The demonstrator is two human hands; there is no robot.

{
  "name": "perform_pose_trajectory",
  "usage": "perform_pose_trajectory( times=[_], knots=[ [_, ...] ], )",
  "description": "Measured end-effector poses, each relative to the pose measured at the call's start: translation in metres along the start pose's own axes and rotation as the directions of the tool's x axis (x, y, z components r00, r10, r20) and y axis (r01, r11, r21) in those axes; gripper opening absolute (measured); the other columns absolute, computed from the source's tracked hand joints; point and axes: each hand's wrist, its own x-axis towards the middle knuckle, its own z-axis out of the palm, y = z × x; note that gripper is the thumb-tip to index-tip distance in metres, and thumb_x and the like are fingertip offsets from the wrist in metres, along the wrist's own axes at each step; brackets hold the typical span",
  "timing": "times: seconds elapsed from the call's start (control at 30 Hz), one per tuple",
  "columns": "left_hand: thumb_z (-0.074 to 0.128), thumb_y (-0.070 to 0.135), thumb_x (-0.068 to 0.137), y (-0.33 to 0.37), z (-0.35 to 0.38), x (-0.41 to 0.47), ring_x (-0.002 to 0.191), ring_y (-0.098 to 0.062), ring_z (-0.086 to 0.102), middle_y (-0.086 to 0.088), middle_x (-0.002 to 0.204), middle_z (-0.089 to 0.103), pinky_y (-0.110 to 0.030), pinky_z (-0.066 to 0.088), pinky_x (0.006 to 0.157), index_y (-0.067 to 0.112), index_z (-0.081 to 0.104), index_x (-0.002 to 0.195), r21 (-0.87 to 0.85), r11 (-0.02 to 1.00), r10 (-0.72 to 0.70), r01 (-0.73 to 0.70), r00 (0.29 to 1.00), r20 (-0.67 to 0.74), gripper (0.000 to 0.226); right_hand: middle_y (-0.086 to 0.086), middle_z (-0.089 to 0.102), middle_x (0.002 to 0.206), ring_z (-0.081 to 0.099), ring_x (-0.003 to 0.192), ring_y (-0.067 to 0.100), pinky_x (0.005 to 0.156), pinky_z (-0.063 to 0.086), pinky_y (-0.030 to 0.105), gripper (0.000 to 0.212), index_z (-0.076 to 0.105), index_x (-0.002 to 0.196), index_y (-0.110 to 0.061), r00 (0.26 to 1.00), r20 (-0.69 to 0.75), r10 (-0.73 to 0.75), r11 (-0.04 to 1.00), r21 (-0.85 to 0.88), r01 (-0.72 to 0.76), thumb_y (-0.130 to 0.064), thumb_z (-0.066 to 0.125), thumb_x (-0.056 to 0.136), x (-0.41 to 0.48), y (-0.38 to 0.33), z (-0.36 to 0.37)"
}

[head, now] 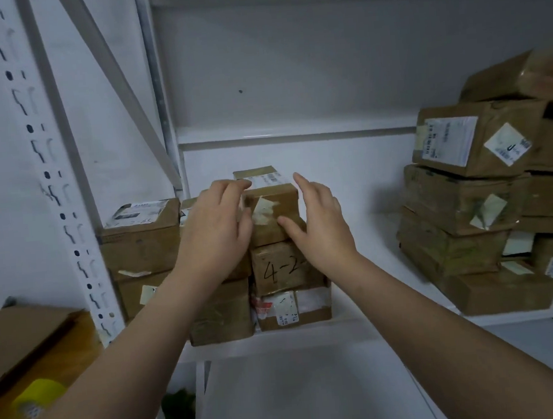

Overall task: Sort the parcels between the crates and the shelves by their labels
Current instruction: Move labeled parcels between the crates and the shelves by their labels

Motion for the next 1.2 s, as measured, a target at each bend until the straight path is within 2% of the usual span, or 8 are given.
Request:
perform_pose_trajectory(
  times=[0.2, 0.47, 0.63, 0.87, 0.97, 1.07, 1.13, 1.2],
  knots=[
    [0.053, 0.019, 0.092, 0.052, 0.011, 0.027, 0.115, -0.020, 0.047, -0.005, 0.126, 0.054, -0.031, 0.036, 0.093, 0.016, 0.053, 0.127, -0.095, 0.990, 0.109, -0.109, 0.994, -0.006, 0.035, 0.001, 0.047, 0.133, 0.040, 0.123, 0.017, 0.092, 0.031, 0.021, 0.032, 0.056, 0.126, -0.018, 0.989, -0.124, -0.081, 0.988, -0.139, 0.063, -0.024, 0.055, 0.094, 0.005, 0.026, -0.073],
    [0.053, 0.022, 0.094, 0.140, 0.057, 0.046, 0.114, -0.023, 0.048, -0.005, 0.126, 0.053, -0.034, 0.037, 0.094, 0.014, 0.053, 0.127, -0.235, 0.944, 0.245, -0.231, 0.969, 0.032, 0.034, 0.008, 0.053, 0.124, 0.047, 0.117, 0.023, 0.097, 0.041, 0.035, 0.024, 0.064, 0.113, -0.009, 0.964, -0.261, -0.045, 0.968, -0.251, -0.023, -0.014, 0.061, 0.089, -0.016, 0.091, -0.175],
    [0.052, 0.026, 0.094, 0.201, 0.101, 0.069, 0.122, -0.020, 0.043, -0.003, 0.134, 0.045, -0.024, 0.032, 0.096, 0.017, 0.045, 0.135, -0.372, 0.904, 0.261, -0.209, 0.961, 0.093, 0.043, 0.005, 0.043, 0.132, 0.038, 0.125, 0.023, 0.104, 0.038, 0.044, 0.042, 0.053, 0.127, -0.018, 0.928, -0.368, 0.067, 0.928, -0.319, -0.194, -0.025, 0.064, 0.087, -0.020, 0.140, -0.223],
    [0.056, 0.037, 0.091, 0.260, 0.141, 0.128, 0.135, -0.026, 0.031, -0.006, 0.149, 0.027, -0.039, 0.032, 0.108, 0.021, 0.028, 0.147, -0.430, 0.888, 0.231, -0.160, 0.966, 0.118, 0.064, 0.011, 0.032, 0.141, 0.030, 0.129, 0.029, 0.108, 0.028, 0.043, 0.063, 0.039, 0.138, -0.020, 0.905, -0.424, 0.041, 0.894, -0.389, -0.223, -0.033, 0.065, 0.083, 0.026, 0.170, -0.264],
    [0.058, 0.042, 0.089, 0.270, 0.149, 0.153, 0.139, -0.029, 0.024, -0.007, 0.154, 0.019, -0.042, 0.028, 0.111, 0.025, 0.024, 0.148, -0.398, 0.910, 0.207, -0.118, 0.960, 0.188, 0.070, 0.014, 0.019, 0.152, 0.015, 0.141, 0.031, 0.117, 0.011, 0.045, 0.077, 0.024, 0.148, -0.020, 0.924, -0.381, 0.031, 0.883, -0.422, -0.203, -0.017, 0.061, 0.080, 0.051, 0.184, -0.278],
    [0.060, 0.041, 0.088, 0.273, 0.155, 0.166, 0.134, -0.026, 0.032, -0.004, 0.146, 0.033, -0.042, 0.034, 0.108, 0.024, 0.036, 0.143, -0.385, 0.913, 0.226, -0.134, 0.952, 0.205, 0.062, 0.011, 0.003, 0.160, -0.005, 0.147, 0.028, 0.116, -0.011, 0.044, 0.100, -0.005, 0.153, -0.019, 0.973, -0.230, 0.030, 0.752, -0.636, -0.173, -0.015, 0.064, 0.081, 0.073, 0.205, -0.296],
    [0.060, 0.038, 0.088, 0.273, 0.158, 0.169, 0.127, -0.023, 0.038, -0.002, 0.138, 0.041, -0.041, 0.038, 0.103, 0.024, 0.042, 0.138, -0.399, 0.907, 0.221, -0.134, 0.958, 0.181, 0.055, 0.008, 0.013, 0.159, 0.003, 0.148, 0.026, 0.115, -0.010, 0.047, 0.102, -0.010, 0.152, -0.017, 0.981, -0.185, 0.057, 0.716, -0.677, -0.169, -0.017, 0.065, 0.083, 0.083, 0.218, -0.304],
    [0.061, 0.036, 0.088, 0.272, 0.160, 0.168, 0.124, -0.023, 0.041, -0.001, 0.135, 0.043, -0.042, 0.040, 0.101, 0.026, 0.044, 0.135, -0.400, 0.906, 0.216, -0.136, 0.963, 0.162, 0.051, 0.007, 0.032, 0.150, 0.023, 0.142, 0.025, 0.117, 0.005, 0.045, 0.092, 0.002, 0.153, -0.015, 0.984, -0.172, 0.034, 0.714, -0.685, -0.145, -0.018, 0.064, 0.085, 0.087, 0.228, -0.311]
  ],
)
